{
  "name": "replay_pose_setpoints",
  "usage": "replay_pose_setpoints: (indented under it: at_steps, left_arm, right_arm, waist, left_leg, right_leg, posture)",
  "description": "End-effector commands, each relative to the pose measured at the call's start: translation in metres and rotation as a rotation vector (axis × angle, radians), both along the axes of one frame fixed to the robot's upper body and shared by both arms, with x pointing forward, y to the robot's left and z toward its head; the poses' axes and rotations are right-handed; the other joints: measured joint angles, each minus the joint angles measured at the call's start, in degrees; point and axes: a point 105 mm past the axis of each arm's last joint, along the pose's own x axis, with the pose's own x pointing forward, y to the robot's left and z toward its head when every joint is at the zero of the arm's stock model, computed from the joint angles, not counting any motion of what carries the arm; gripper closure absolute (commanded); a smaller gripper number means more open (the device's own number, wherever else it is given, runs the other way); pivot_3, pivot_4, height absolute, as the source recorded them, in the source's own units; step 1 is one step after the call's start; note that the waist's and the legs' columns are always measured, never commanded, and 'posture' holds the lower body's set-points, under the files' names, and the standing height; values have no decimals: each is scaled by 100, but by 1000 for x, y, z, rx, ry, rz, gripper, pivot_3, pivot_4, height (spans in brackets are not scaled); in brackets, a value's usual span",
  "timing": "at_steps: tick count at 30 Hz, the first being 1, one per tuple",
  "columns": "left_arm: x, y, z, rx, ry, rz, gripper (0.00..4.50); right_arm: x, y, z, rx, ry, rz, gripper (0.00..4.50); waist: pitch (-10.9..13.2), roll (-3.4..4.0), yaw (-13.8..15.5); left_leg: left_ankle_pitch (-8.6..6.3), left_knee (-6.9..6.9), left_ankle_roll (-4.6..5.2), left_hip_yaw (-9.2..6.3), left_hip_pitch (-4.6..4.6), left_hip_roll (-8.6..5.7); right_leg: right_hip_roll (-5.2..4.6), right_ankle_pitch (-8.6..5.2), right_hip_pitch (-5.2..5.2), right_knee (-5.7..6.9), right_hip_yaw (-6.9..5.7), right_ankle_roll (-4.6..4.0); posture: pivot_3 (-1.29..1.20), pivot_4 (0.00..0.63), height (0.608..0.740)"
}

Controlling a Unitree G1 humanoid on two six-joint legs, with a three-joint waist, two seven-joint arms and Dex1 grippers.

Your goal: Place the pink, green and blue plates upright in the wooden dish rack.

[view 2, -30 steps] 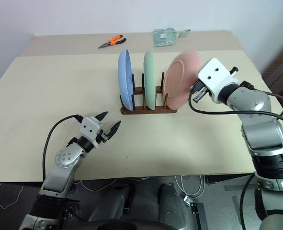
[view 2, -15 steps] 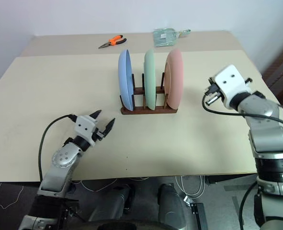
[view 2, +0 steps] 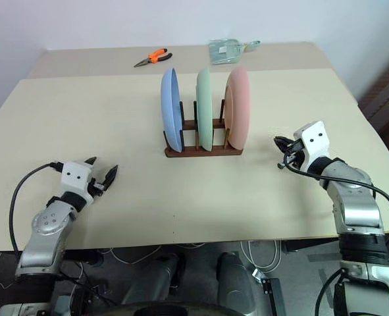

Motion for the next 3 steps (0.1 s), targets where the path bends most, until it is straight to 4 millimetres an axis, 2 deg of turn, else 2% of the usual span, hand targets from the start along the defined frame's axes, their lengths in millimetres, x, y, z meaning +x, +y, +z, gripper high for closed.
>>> replay_pose_setpoints:
  at_steps: [1,3]
  left_arm:
    - [-5,-3,10,-23,-18,-30,1224]
    - [-8,-5,8,-29,-6,-38,1224]
  right_arm:
    - [9,10,13,6,-63,25,4478]
    - [11,14,11,-6,-65,34,4478]
  waist:
    - [-1,2,-12]
    - [-1,2,-15]
  left_leg:
    - [0,0,0,1,1,0]
    - [0,0,-1,0,1,0]
  right_leg:
    - [0,0,0,0,1,-1]
    - [0,1,0,2,1,-2]
  posture:
    - [0,150,739]
    - [0,150,739]
